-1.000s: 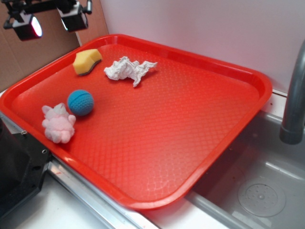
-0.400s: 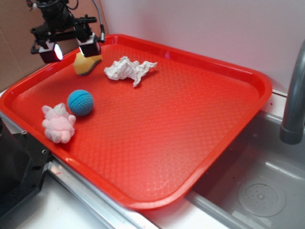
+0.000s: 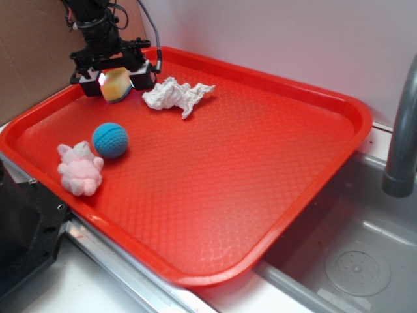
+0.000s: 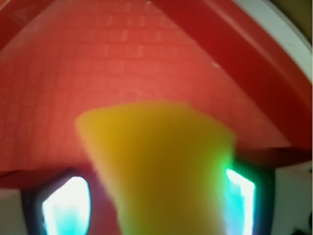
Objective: Grab the green sponge.
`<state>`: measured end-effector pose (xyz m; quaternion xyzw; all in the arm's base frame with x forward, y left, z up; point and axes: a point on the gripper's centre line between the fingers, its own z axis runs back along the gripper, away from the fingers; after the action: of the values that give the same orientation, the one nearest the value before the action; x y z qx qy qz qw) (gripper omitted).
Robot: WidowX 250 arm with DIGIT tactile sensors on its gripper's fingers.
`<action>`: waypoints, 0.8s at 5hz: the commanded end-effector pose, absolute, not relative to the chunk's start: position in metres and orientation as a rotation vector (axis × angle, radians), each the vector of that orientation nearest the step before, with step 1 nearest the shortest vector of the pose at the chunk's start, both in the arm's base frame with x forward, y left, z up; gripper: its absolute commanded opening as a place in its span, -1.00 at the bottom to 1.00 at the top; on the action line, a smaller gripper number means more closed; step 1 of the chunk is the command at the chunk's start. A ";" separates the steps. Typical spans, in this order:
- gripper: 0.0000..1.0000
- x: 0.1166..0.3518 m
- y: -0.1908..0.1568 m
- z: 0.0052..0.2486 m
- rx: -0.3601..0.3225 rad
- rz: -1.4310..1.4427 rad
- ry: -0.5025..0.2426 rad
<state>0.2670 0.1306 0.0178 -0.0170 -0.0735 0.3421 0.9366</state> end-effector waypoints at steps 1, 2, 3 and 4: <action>-1.00 0.256 0.143 0.034 0.006 0.755 -0.161; -1.00 0.252 0.127 0.064 0.053 0.803 -0.165; -1.00 0.252 0.094 0.096 0.042 0.801 -0.152; -1.00 0.239 0.046 0.130 -0.014 0.705 -0.164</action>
<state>0.2376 0.0423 0.1171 -0.0039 -0.0563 0.3485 0.9356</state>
